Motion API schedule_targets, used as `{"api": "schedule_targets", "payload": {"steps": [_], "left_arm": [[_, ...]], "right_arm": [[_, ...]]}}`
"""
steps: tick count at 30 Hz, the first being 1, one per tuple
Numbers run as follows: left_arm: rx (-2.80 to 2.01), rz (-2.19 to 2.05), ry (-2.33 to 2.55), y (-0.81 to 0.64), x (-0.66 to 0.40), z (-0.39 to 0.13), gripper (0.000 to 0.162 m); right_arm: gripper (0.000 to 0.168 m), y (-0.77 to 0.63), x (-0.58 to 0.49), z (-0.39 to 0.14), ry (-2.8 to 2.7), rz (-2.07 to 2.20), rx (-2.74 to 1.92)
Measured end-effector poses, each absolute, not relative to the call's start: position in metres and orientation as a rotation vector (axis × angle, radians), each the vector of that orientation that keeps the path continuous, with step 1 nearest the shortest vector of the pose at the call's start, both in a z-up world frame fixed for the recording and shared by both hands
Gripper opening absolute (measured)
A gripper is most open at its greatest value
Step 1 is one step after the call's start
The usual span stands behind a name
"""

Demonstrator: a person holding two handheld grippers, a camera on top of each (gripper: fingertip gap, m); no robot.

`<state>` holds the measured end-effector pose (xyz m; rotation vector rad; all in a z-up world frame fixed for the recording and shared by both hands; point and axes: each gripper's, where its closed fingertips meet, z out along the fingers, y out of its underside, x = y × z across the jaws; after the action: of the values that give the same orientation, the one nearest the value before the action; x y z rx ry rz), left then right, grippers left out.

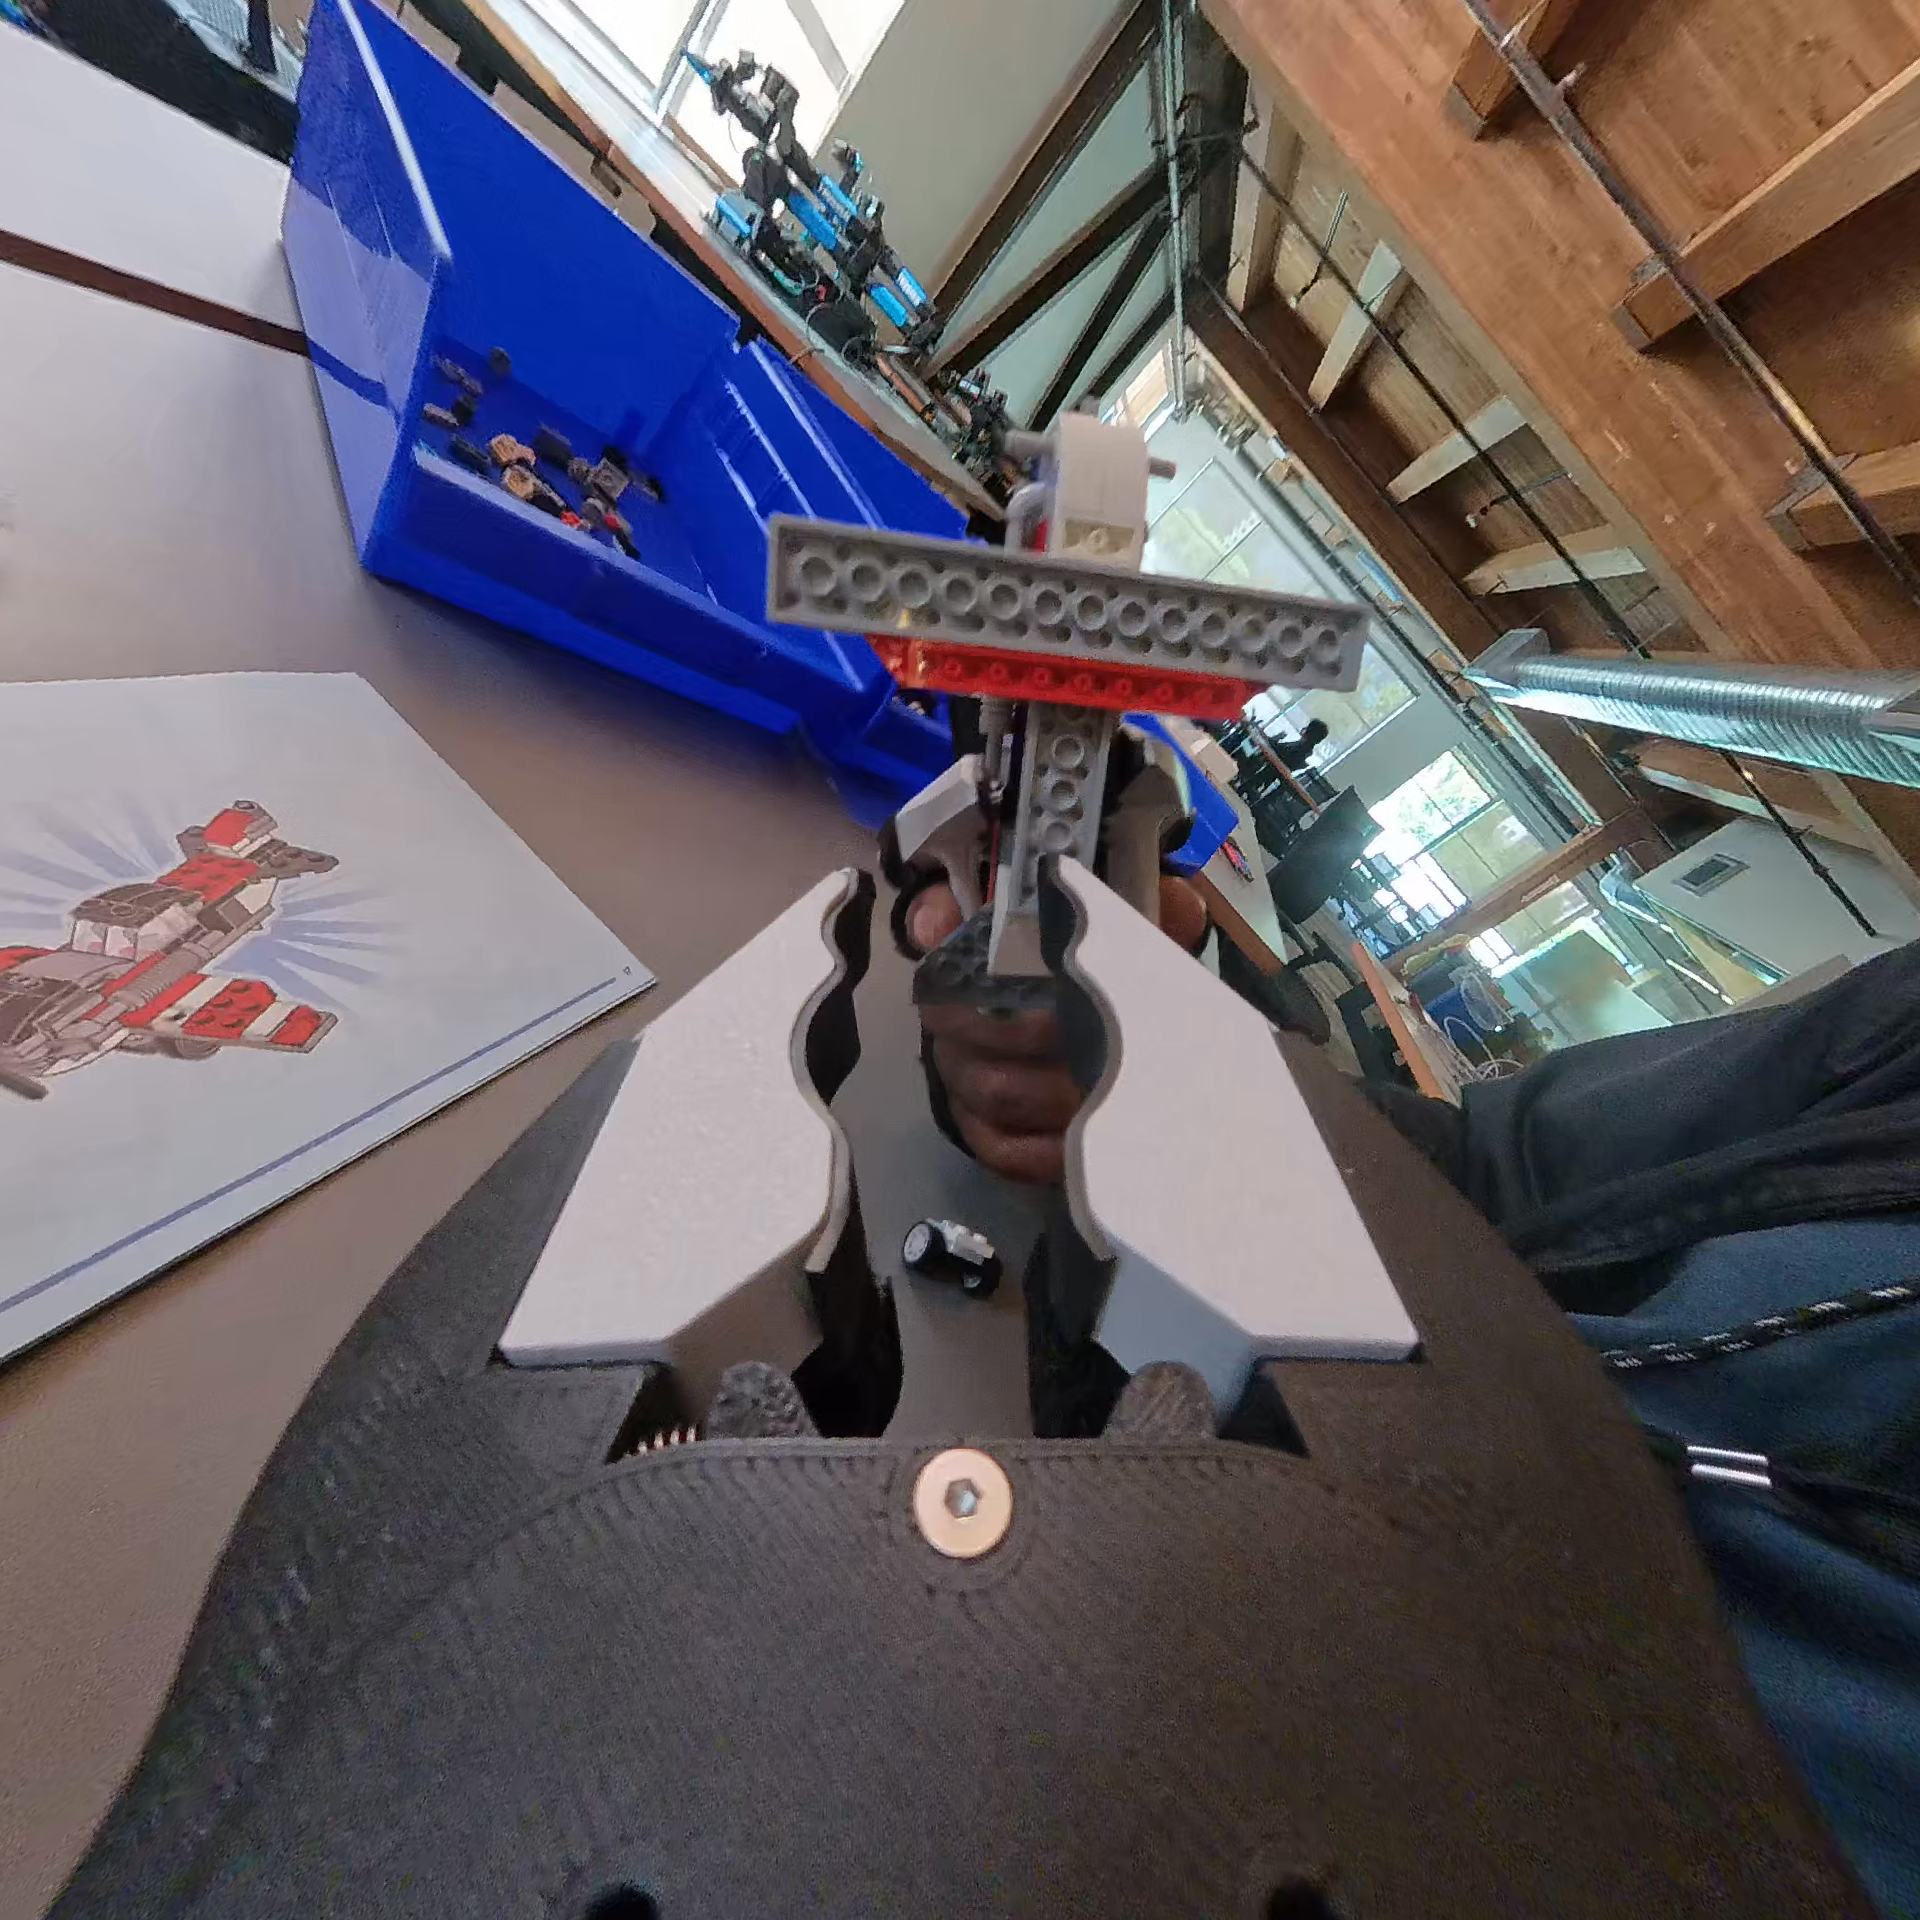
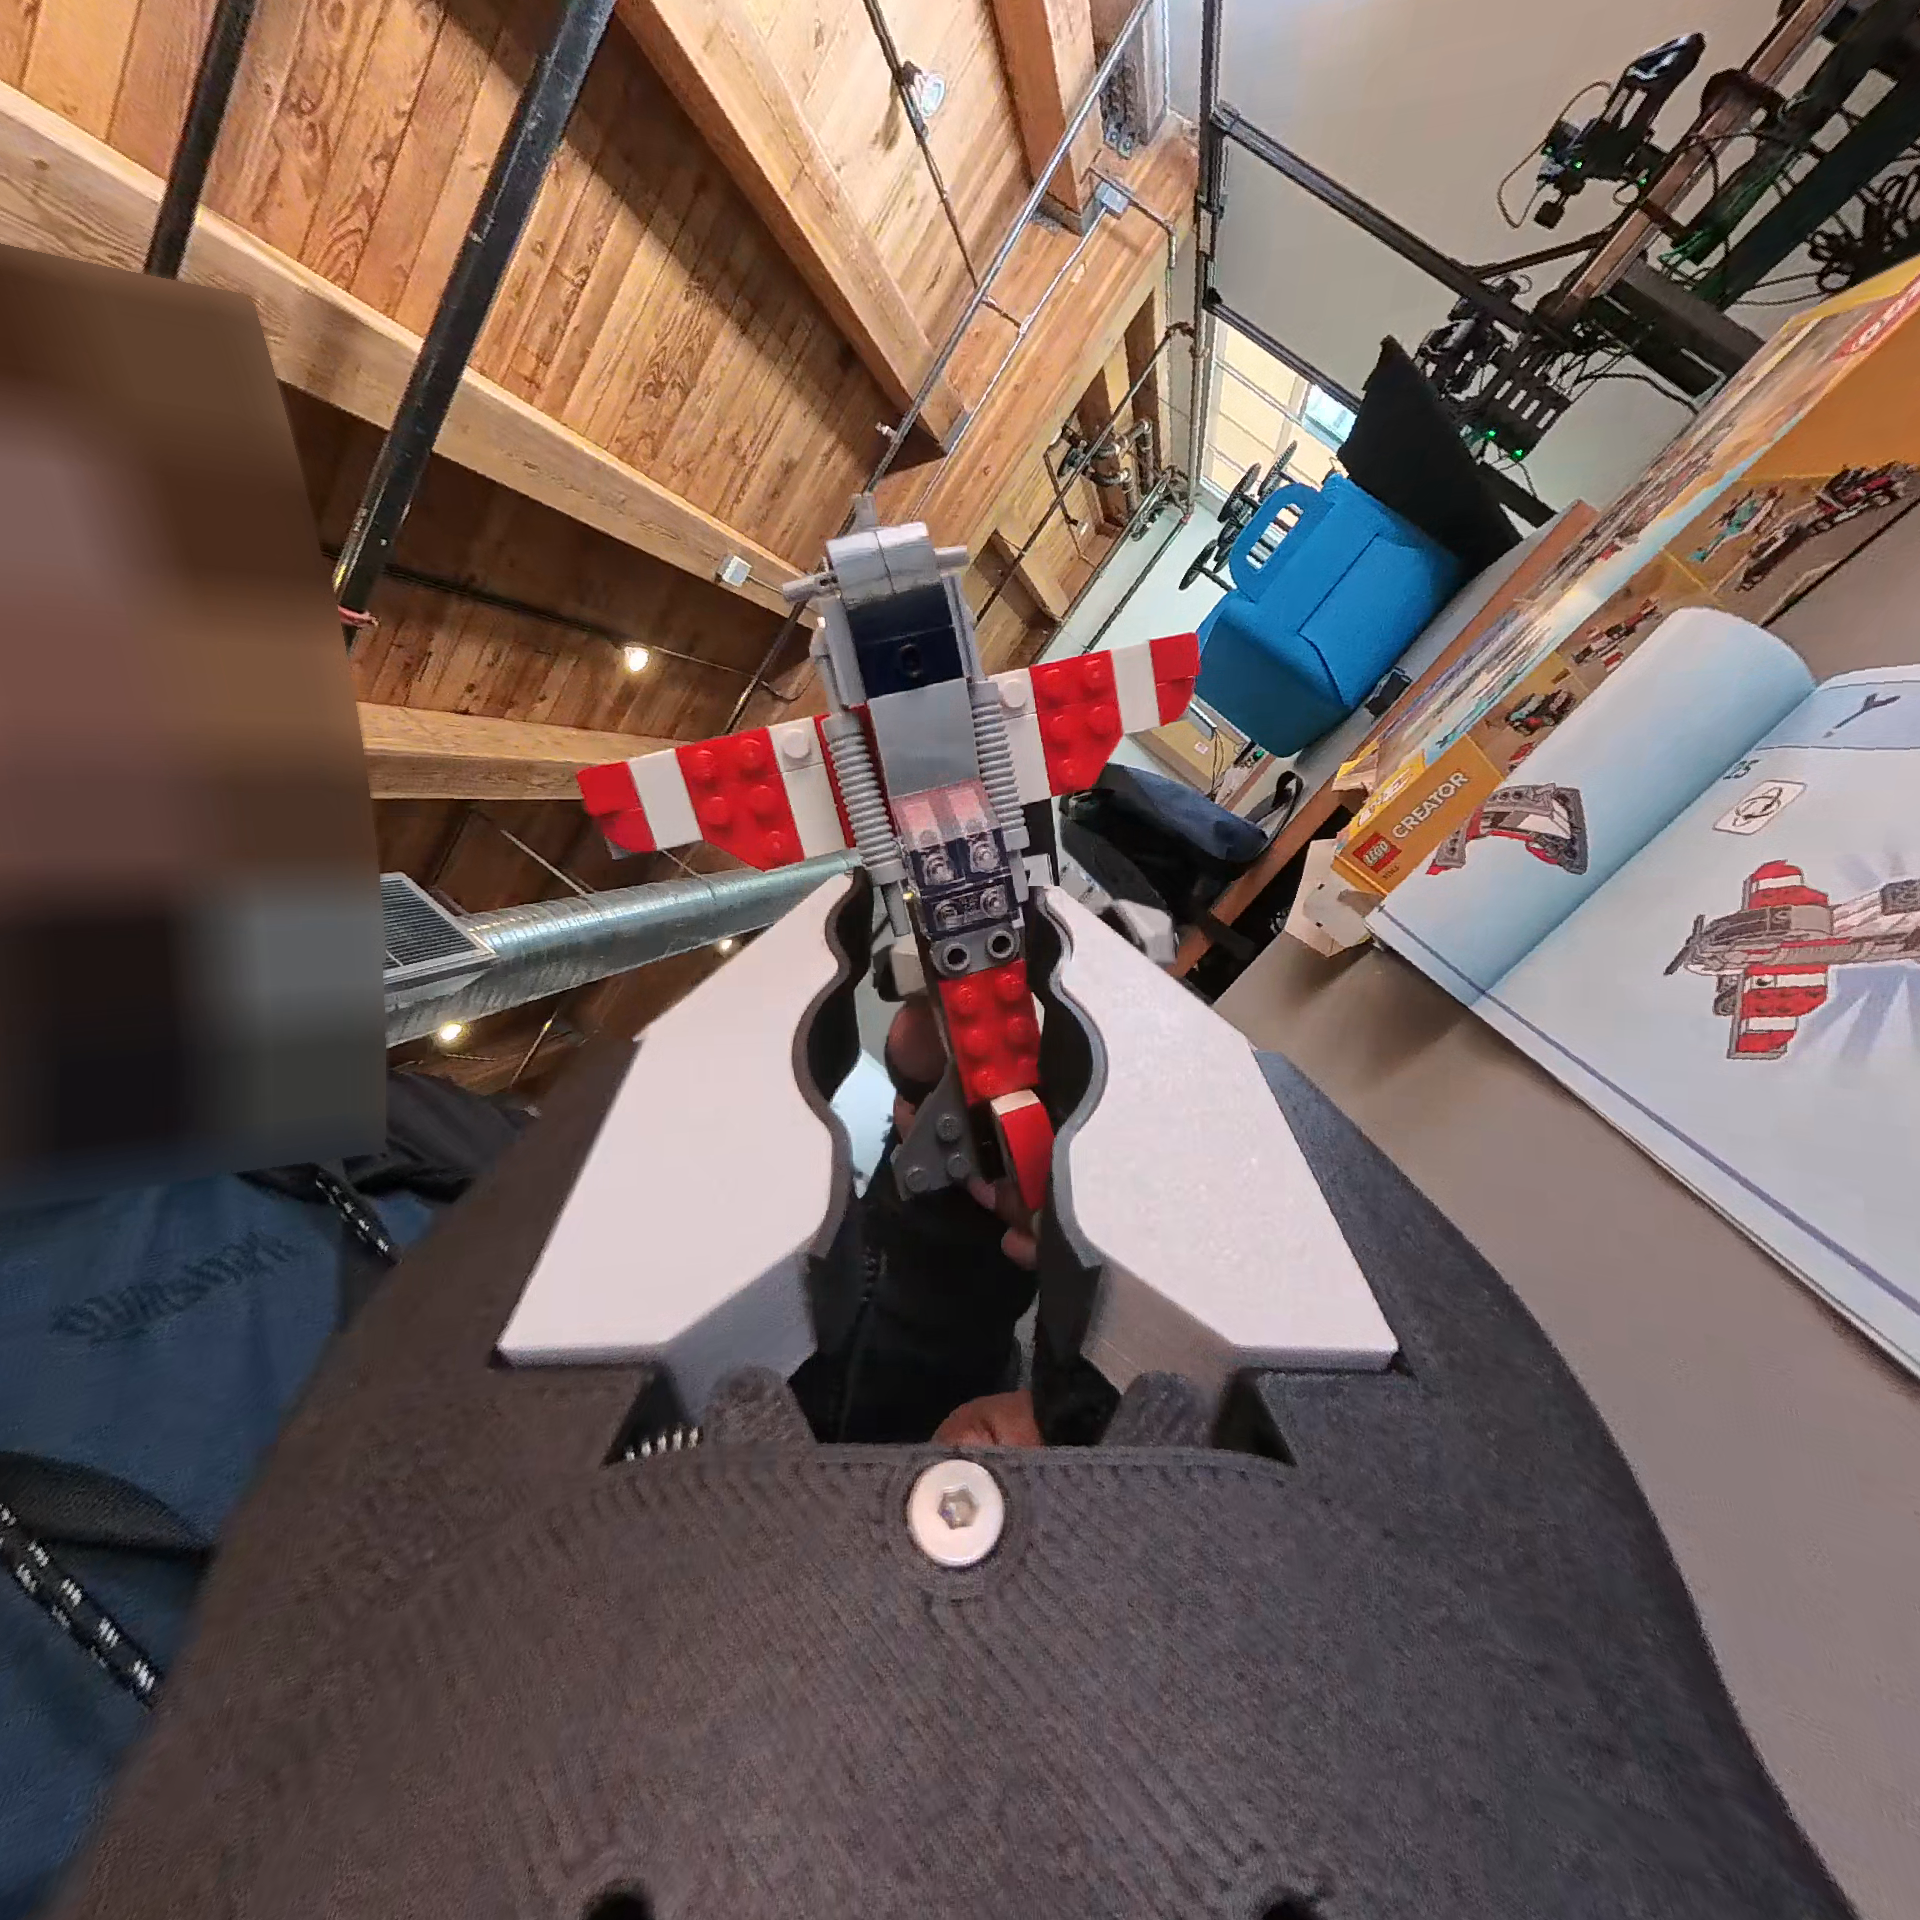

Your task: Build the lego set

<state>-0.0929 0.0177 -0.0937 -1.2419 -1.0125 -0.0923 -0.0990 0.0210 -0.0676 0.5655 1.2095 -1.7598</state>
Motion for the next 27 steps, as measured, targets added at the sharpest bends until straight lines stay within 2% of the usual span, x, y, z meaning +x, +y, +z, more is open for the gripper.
{"api": "schedule_targets", "payload": {"steps": [3,9,16,27], "left_arm": [[-1.332,-0.097,-1.066,0.015,-0.091,-0.113,0.033],[-1.813,-0.098,-1.007,0.03,-0.057,-0.171,0.038],[-2.13,-0.026,-0.672,0.068,-0.025,-0.195,0.044],[-2.275,0.076,-0.544,0.091,-0.023,-0.215,0.05]], "right_arm": [[0.029,0.027,-0.107,-0.068,1.245,-1.786,0.566],[0.029,0.041,-0.129,-0.074,1.352,-1.85,0.585],[0.029,0.049,-0.14,-0.075,1.291,-1.877,0.542],[0.029,0.064,-0.138,-0.064,1.176,-1.925,0.46]]}}
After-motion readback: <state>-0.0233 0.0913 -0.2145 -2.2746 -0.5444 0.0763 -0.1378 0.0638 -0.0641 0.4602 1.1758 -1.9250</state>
